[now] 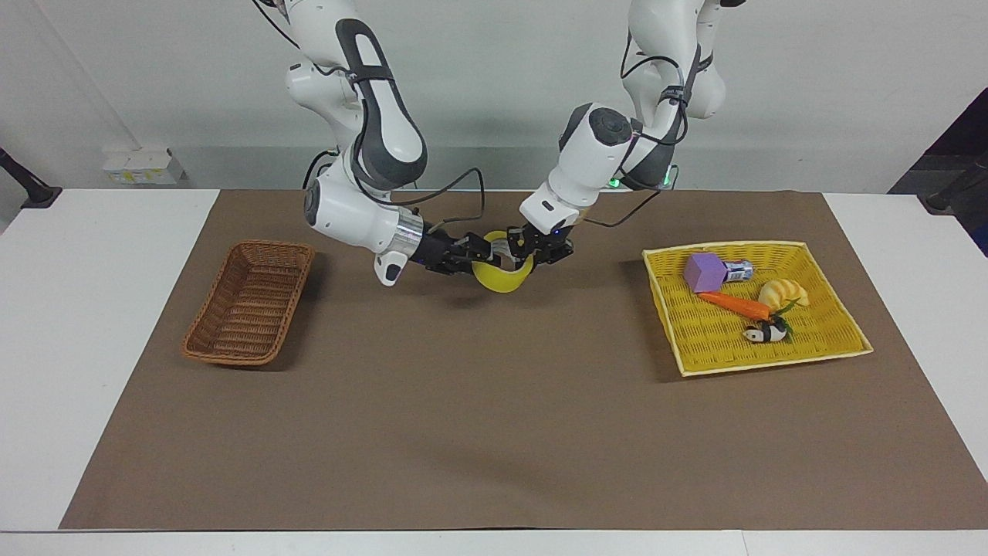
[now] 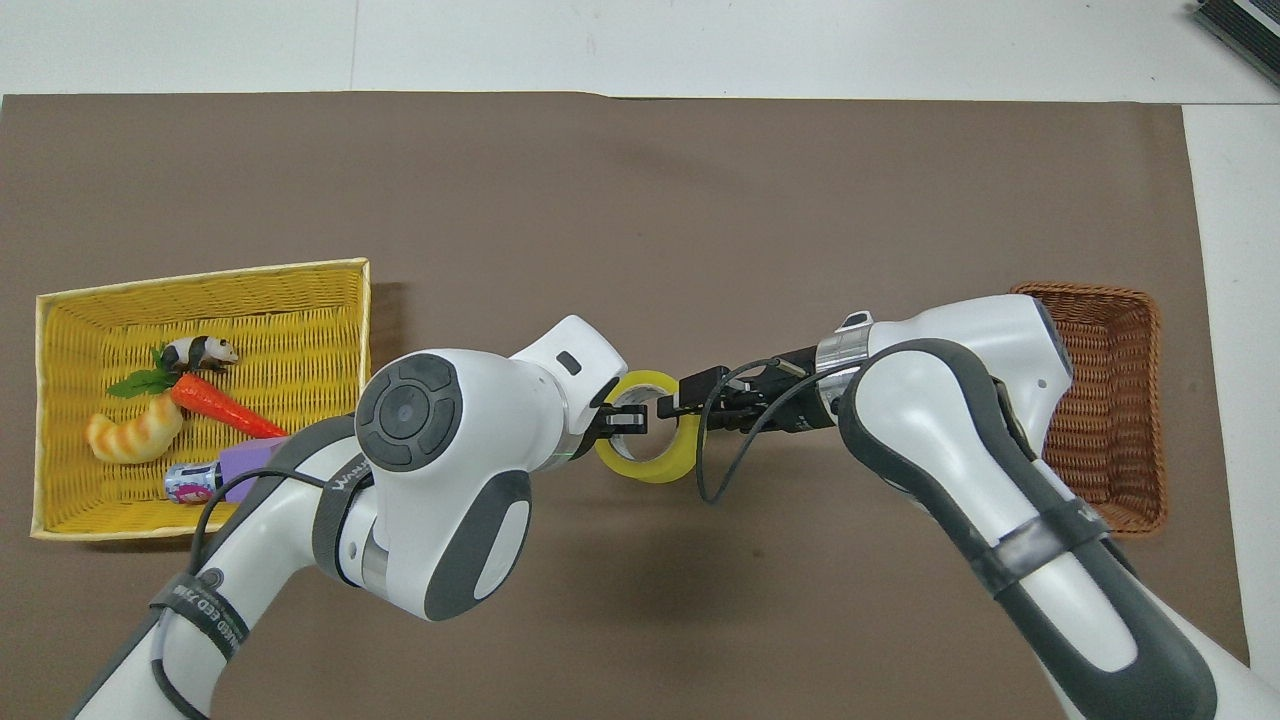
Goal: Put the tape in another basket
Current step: 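Grasp the tape with the right gripper and open the left gripper, then carry the tape with the right gripper while the left gripper withdraws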
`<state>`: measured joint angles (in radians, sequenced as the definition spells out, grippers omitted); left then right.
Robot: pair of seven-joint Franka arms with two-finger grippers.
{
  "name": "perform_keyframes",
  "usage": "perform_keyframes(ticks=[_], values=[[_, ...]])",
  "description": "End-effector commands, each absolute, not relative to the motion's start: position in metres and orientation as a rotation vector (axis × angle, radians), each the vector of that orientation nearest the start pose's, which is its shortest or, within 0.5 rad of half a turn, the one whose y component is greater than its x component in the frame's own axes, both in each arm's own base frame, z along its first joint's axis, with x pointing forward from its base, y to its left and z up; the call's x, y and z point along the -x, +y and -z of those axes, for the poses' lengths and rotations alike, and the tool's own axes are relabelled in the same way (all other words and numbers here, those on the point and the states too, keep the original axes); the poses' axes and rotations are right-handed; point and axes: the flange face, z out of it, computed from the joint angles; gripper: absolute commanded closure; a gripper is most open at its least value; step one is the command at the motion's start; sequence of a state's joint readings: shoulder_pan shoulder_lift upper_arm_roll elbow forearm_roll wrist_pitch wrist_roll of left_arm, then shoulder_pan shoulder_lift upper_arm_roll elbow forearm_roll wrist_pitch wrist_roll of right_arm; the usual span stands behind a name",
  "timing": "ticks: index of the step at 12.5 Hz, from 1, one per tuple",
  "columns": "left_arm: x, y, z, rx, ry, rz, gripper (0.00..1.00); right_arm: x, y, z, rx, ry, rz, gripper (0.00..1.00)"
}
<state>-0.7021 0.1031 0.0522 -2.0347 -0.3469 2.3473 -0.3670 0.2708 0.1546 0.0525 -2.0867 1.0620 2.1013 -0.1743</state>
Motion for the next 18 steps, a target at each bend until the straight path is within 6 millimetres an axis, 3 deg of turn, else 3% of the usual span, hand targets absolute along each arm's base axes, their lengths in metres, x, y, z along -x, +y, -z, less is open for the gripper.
perform_keyframes(ticks=[1,3,6,11,14,16,18], values=[[-0.478,-0.362,-0.430,3.488,0.085,0.124,0.00,-0.522,0.220,-0.358,2.282,0.159,-0.238,1.00],[-0.483,-0.350,-0.446,3.498,0.061,0.166,0.00,-0.522,0.219,-0.358,2.281,0.156,-0.239,1.00],[-0.496,-0.309,-0.474,3.478,0.027,0.188,0.00,-0.524,0.209,-0.359,2.281,0.135,-0.256,1.00],[-0.532,-0.209,-0.477,3.262,0.157,0.223,0.00,-0.542,0.177,-0.386,2.273,0.086,-0.292,1.00],[-0.563,-0.129,-0.494,3.216,0.292,0.297,0.00,-0.552,0.141,-0.410,2.282,0.043,-0.336,1.00],[-0.581,-0.083,-0.523,3.208,0.214,0.347,0.00,-0.560,0.113,-0.430,2.354,-0.016,-0.352,1.00],[-0.587,-0.047,-0.567,3.121,0.284,0.350,0.00,-0.566,0.078,-0.442,2.464,-0.033,-0.385,1.00]])
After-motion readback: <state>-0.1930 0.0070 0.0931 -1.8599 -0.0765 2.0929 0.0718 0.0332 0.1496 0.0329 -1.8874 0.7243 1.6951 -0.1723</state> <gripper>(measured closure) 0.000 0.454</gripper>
